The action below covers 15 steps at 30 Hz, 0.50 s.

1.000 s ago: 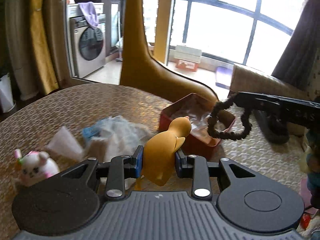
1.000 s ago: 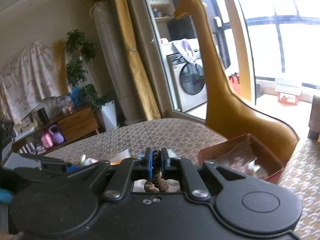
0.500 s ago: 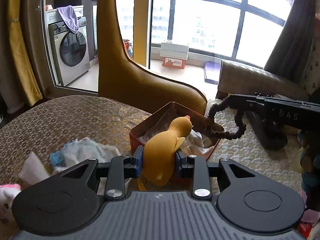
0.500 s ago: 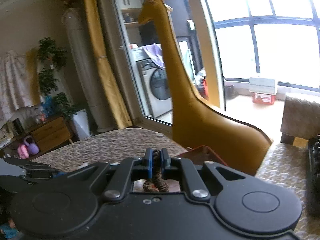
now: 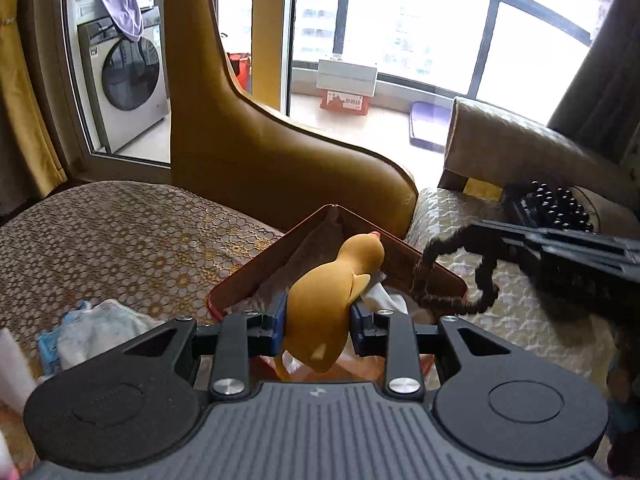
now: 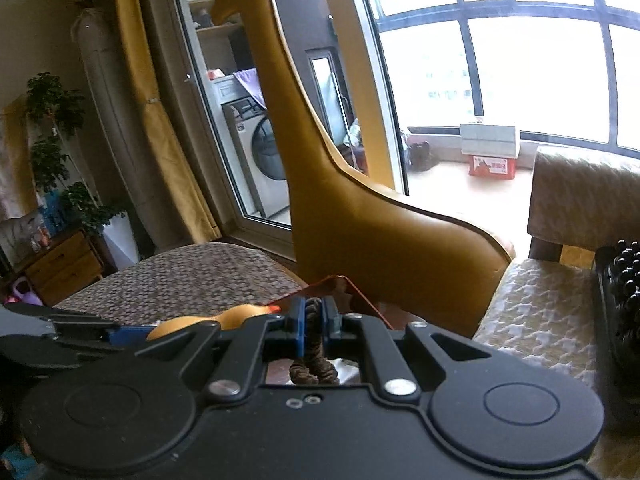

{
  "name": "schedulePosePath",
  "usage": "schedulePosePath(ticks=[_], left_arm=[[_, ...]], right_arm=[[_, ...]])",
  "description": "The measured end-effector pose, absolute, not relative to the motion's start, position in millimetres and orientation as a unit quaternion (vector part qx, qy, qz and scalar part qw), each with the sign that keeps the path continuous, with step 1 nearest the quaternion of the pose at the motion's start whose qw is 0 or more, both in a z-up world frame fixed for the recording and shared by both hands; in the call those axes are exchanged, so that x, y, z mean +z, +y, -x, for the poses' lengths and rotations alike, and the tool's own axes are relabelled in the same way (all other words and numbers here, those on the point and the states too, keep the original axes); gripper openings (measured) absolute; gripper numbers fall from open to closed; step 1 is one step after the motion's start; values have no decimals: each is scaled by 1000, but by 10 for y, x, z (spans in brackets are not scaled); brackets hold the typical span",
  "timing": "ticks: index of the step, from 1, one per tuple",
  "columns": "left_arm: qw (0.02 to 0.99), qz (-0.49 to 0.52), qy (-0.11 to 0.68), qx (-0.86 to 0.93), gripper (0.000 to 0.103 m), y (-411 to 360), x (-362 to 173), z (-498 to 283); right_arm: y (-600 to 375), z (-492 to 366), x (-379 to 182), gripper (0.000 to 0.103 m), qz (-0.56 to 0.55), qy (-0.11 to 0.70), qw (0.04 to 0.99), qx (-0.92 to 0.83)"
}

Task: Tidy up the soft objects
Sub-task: 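Carry the duck with the left tool while the right tool carries the hair tie to the red box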

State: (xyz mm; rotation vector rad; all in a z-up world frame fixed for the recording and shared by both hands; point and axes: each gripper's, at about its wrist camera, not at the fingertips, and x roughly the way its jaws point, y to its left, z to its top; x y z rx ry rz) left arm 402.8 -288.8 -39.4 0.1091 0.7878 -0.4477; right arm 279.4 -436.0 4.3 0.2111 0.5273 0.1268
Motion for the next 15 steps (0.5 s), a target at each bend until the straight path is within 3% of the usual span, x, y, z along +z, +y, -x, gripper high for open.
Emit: schedulePosePath(ticks=[15], left_arm=[[885,-59,413,-209,31,-3122,-902,-4650]], right_arm=[[-4331,-3143,-343,7,-132,298,942,83]])
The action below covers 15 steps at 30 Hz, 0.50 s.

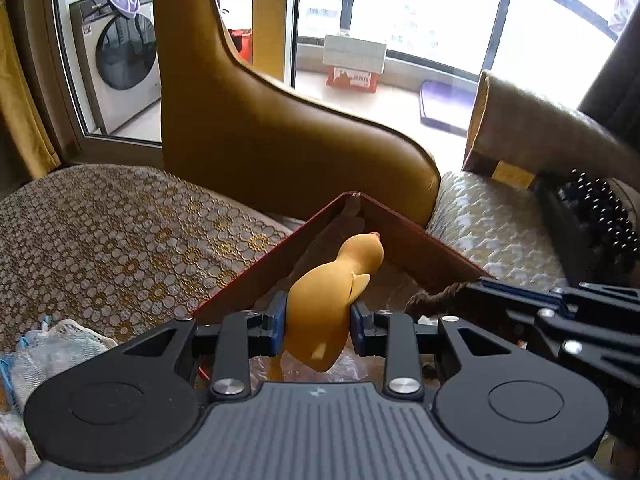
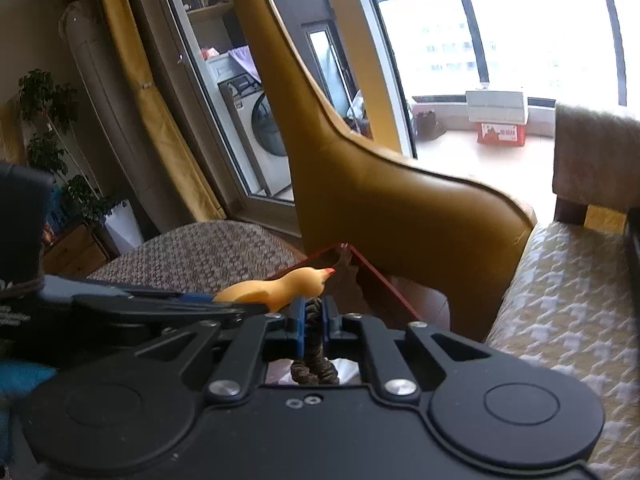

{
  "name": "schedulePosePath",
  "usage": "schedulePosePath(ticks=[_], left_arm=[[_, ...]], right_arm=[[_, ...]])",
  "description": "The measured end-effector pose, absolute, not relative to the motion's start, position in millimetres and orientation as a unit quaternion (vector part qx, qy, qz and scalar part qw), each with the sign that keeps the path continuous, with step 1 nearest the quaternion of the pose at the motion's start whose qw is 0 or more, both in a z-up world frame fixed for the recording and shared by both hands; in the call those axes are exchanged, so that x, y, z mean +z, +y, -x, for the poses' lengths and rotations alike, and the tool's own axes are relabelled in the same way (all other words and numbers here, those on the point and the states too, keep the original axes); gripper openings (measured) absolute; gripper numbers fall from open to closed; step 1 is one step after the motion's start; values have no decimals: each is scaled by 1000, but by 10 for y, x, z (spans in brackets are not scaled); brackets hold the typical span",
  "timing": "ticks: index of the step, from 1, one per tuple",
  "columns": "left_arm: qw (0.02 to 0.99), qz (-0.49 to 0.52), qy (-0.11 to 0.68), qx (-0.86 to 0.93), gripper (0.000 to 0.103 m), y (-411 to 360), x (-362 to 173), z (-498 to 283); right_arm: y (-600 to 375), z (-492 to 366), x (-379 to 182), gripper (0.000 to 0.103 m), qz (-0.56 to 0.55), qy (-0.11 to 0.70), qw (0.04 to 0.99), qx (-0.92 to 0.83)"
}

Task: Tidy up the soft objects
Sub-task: 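Carry the duck with the left tool while the right tool carries the hair tie to the red box, then open the left tool releasing the duck while the right tool releases the hair tie into the box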

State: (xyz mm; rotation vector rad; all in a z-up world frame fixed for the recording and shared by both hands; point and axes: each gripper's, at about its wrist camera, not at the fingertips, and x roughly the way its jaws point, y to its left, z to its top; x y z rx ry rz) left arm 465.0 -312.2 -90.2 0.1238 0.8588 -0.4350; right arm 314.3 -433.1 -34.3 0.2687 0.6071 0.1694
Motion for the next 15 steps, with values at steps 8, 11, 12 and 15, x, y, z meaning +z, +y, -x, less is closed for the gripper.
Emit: schedulePosePath(ticks=[8,11,12,15], left_arm=[[869,-66,435,-228,31,-3182,-1097,-4720],[861,-68,446,-233,31,-3209,-1156,-4736],[860,-70,448,-234,31,-3218,-1174,-4741],[857,-74,454,-232,31,-3231,-1215,-4750]], right_arm=[[-4238,-3237,-554,8,-120,331,932,85],[-4229,-3252,-595,9,-110,339,930,86],[-4217,-3253,-611,10,-103,341,930,85],[-4203,-3279,-649,12,-89,350,929,84]])
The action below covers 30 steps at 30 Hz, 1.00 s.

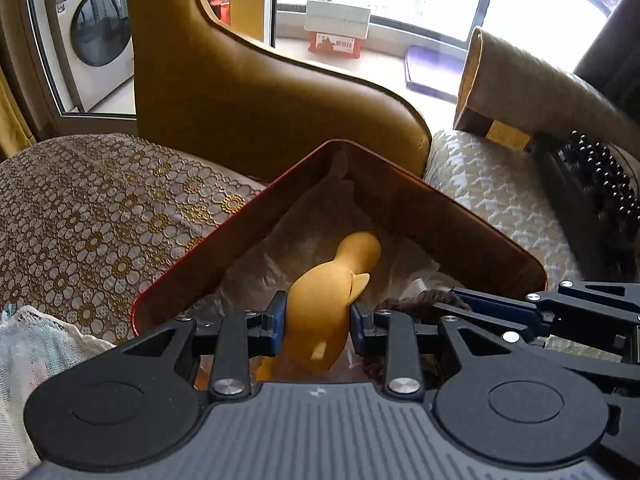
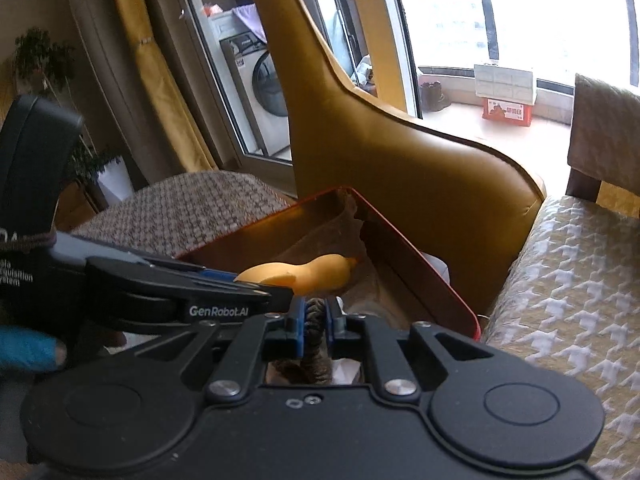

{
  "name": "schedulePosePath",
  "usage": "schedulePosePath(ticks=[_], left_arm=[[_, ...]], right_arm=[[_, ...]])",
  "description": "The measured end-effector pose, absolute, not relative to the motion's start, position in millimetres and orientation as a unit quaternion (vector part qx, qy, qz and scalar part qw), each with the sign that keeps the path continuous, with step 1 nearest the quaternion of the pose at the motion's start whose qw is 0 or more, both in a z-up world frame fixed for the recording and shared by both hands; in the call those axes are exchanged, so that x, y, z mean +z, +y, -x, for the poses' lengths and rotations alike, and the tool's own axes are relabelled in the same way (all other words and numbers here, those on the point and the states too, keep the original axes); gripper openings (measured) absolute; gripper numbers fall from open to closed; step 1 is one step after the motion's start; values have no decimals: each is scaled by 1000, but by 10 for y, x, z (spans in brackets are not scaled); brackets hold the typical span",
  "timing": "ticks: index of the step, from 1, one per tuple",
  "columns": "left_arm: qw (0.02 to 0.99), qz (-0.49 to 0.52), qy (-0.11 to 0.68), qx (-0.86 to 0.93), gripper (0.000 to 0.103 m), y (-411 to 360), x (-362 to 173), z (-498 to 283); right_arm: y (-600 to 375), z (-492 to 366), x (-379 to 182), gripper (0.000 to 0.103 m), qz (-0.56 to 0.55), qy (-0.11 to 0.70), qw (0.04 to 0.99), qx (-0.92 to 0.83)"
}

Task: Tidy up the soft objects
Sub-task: 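Open the left tool releasing the duck while the right tool releases the hair tie into the box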

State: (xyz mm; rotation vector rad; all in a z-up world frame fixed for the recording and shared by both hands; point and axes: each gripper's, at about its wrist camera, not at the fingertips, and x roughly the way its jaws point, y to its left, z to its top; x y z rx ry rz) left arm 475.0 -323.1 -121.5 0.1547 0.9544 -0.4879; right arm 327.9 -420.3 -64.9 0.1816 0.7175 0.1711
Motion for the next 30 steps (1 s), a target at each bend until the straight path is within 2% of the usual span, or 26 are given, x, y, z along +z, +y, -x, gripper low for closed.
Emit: schedulePosePath(ticks=[5,8,11,12,13,30], left_arm=[[854,-68,461,-232,31,-3211,-1244,-4765],[854,-65,462,-230,33,-3210,-1239,-4761],[860,-62,452,-230,53,-3195,-1190,-4739],[862,-61,446,-231,64,-3183,-1165,-4723],[865,-59,440,-233,67,-3173,-1136,-4706],[887,-41,388,-245,67,-2833,-558,-4211]], right_arm=[[-4205,-3293,-718,20,-77,369,922,86],[-4169,-3282,-749,22,-65,378,919,91],[-4142,-3258,-743,29,-52,376,920,94],[-4134,-3246,-732,34,-48,375,921,94],[-4130,-3233,-724,37,-46,374,922,94],[-4085,-2904,-301,47,-39,342,934,91]])
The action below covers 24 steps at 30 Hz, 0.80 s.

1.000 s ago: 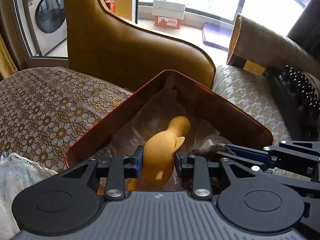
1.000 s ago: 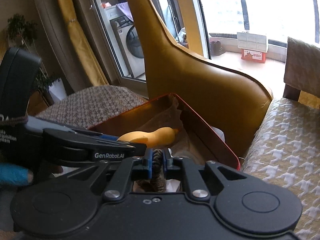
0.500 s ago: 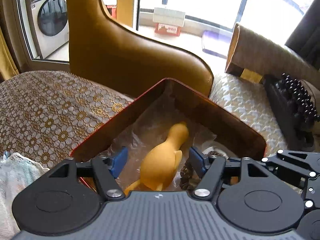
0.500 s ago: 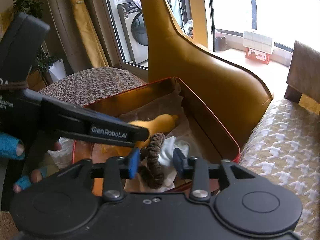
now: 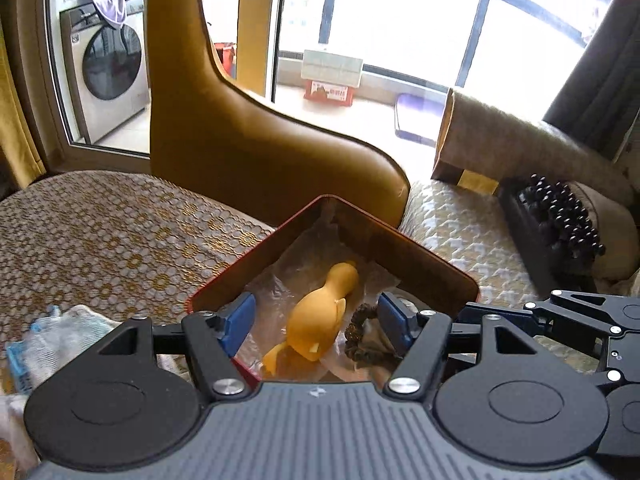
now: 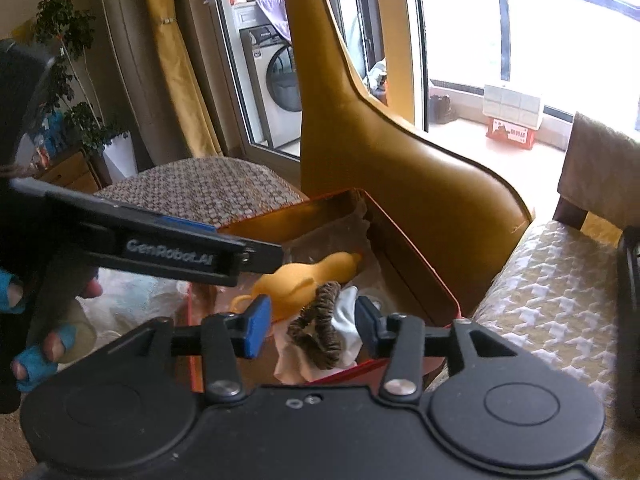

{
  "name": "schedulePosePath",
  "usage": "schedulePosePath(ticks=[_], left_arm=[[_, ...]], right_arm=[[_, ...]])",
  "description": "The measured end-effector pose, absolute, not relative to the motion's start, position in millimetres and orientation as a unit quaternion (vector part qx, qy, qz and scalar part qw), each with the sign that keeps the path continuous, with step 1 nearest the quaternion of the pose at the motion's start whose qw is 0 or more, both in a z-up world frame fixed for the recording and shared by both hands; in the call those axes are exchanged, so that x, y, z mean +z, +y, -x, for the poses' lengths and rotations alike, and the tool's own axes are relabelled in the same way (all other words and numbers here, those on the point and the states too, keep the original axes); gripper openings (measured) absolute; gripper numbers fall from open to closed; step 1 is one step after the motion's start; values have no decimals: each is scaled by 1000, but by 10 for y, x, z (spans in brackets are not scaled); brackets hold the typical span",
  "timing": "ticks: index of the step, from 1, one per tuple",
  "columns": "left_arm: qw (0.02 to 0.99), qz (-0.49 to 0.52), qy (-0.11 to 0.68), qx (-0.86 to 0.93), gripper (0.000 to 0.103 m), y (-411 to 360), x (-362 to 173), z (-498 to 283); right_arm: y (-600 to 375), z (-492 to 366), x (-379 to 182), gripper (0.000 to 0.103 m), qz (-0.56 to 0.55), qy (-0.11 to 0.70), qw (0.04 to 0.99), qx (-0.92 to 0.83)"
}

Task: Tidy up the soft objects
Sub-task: 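Open the left tool releasing the duck while the right tool releases the hair tie into the box, then move both tools back over the items on the table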

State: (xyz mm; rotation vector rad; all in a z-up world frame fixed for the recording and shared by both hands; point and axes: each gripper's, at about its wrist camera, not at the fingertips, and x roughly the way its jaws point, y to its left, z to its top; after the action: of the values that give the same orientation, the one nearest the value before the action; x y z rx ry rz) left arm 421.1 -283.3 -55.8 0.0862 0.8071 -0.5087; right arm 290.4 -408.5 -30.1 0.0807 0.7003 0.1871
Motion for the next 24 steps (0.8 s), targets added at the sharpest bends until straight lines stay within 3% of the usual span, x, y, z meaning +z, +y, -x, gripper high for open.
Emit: schedulePosePath(ticks=[14,18,24], left_arm=[[911,-37,341,-229,67,-2336,-56,-3505],[920,-29,327,-216,77,-2193,54,-3252],[927,-19,313,-205,77,-1996,151,-2910]], right_arm=[[-3775,-2432,94,64,-33,306,945,106],[-3684,-2278,179,73,-27,297,947,116],[-3528,-2065,281,81,-16,285,949,135]])
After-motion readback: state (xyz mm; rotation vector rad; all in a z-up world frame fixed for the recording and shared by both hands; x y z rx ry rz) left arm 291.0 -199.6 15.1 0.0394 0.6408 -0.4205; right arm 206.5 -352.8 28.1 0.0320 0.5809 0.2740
